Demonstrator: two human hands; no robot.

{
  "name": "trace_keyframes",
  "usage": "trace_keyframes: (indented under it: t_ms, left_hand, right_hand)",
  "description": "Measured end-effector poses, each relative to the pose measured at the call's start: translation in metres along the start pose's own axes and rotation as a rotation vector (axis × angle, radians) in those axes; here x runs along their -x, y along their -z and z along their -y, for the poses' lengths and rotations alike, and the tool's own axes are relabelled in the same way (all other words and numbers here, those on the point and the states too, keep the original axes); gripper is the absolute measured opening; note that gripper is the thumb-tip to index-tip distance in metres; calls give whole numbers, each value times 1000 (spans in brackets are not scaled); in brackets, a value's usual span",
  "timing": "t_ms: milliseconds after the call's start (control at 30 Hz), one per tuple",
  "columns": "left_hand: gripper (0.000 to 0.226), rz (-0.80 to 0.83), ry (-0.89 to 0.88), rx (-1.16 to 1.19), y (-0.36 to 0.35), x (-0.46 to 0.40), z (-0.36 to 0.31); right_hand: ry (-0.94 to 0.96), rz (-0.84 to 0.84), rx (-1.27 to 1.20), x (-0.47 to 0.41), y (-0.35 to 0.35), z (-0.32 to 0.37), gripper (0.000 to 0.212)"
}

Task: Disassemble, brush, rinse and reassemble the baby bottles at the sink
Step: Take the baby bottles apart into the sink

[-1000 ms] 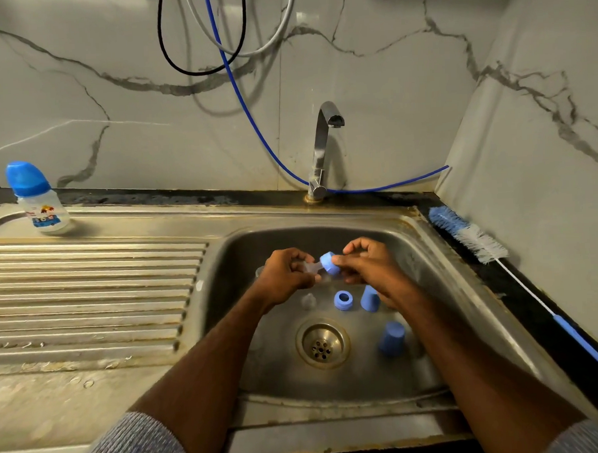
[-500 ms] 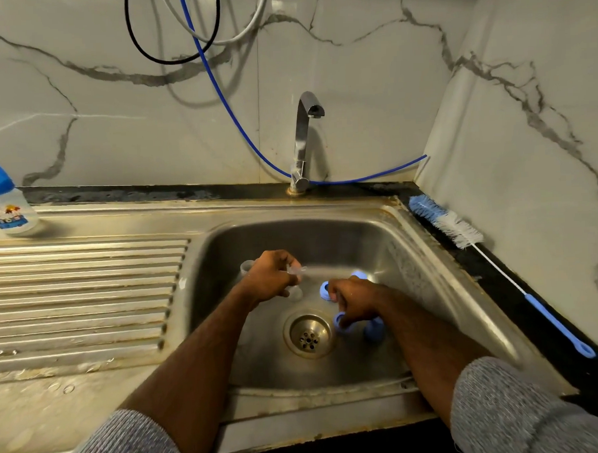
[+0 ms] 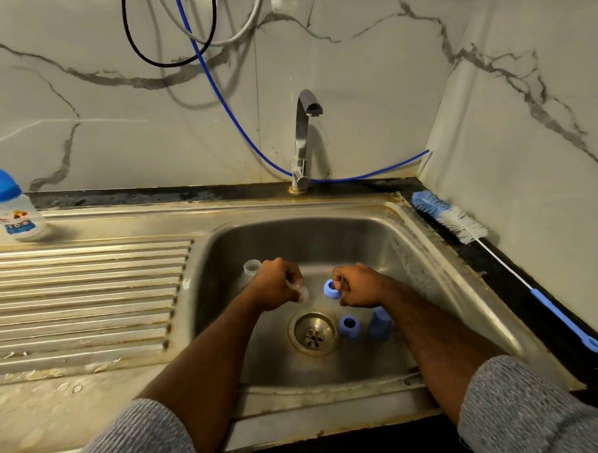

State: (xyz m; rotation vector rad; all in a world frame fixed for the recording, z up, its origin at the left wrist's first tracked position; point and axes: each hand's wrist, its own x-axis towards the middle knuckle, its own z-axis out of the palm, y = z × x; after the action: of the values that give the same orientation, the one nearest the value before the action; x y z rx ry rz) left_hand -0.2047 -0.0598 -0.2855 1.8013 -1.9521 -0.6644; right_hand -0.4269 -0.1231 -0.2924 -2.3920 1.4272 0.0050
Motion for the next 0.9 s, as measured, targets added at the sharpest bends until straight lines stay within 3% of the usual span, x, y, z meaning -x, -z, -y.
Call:
trace_keyframes:
  t_ms: [233, 433, 733, 900]
  left_hand:
    - [26, 117, 17, -433, -9, 2, 0]
    - [26, 181, 57, -522, -16, 3, 4]
    - [30, 254, -27, -852, -21, 9, -16]
    - [31, 285, -63, -916, -25, 9, -19]
  right_hand:
    - [63, -30, -53, -4, 3, 1, 16]
    - [91, -30, -133, -5, 9, 8, 16]
    - [37, -22, -282, -8, 16, 9, 22]
    - [35, -27, -305, -8, 16, 13, 23]
